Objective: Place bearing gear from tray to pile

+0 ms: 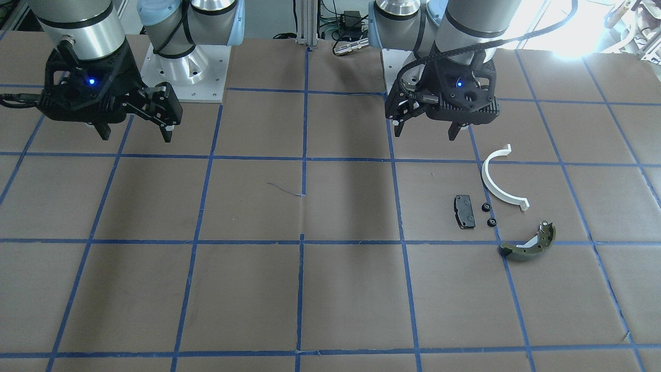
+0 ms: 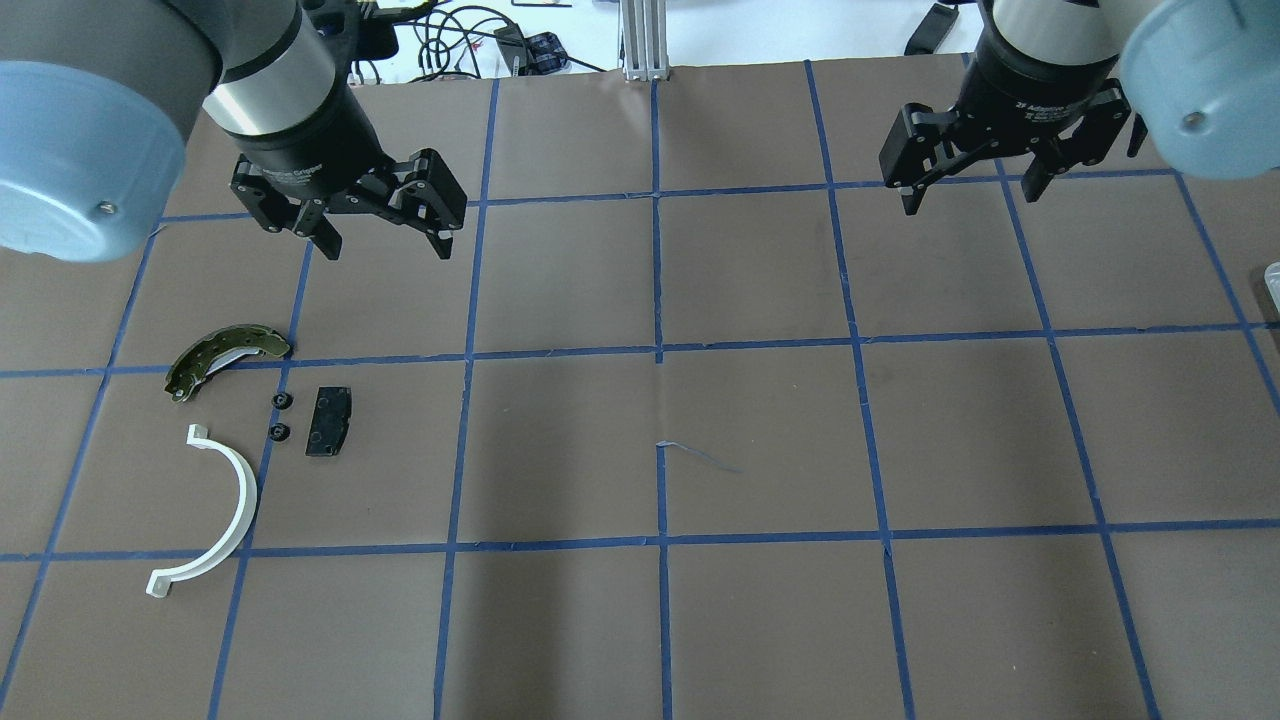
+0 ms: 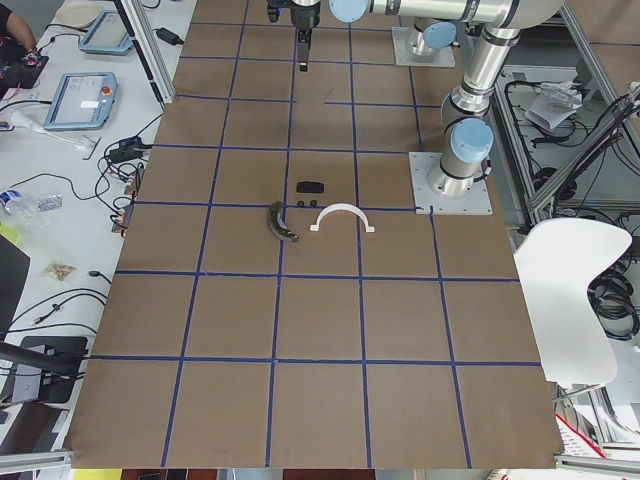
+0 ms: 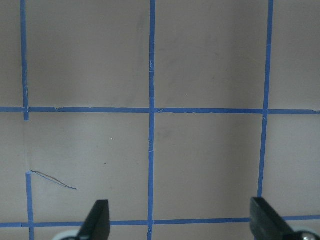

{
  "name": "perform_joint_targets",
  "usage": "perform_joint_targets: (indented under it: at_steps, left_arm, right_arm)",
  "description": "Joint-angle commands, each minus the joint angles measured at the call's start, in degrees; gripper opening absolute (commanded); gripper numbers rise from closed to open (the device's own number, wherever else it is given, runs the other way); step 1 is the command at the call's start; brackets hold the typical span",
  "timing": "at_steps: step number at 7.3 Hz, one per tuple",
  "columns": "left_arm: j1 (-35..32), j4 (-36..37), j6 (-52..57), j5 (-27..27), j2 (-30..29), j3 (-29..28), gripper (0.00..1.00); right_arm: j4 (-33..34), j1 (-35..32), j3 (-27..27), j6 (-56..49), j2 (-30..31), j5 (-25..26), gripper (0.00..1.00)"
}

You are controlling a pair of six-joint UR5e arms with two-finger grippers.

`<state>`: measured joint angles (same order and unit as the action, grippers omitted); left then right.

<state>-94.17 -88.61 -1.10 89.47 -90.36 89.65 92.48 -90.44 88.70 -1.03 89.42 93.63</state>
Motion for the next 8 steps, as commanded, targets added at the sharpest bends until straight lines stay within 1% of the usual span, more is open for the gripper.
perform_joint_targets:
  at_steps: [1,2,8]
  left_arm:
    - [0.0,-0.1,0.1,0.0,0.1,0.0,1.0]
    - [0.2,-0.2,0.3,0.1,0.1,0.2,1.0]
    - [0.2,0.5,0.7,0.1,0.3,0.8,1.0]
  right_arm:
    - [0.2,0.0,0.1,0.2,0.0,-1.6,1.0]
    - [0.7,0.0,0.6,0.4,0.0,-4.3,1.0]
    - [1.0,0.0,0.6,0.6,0.0,-4.1,1.0]
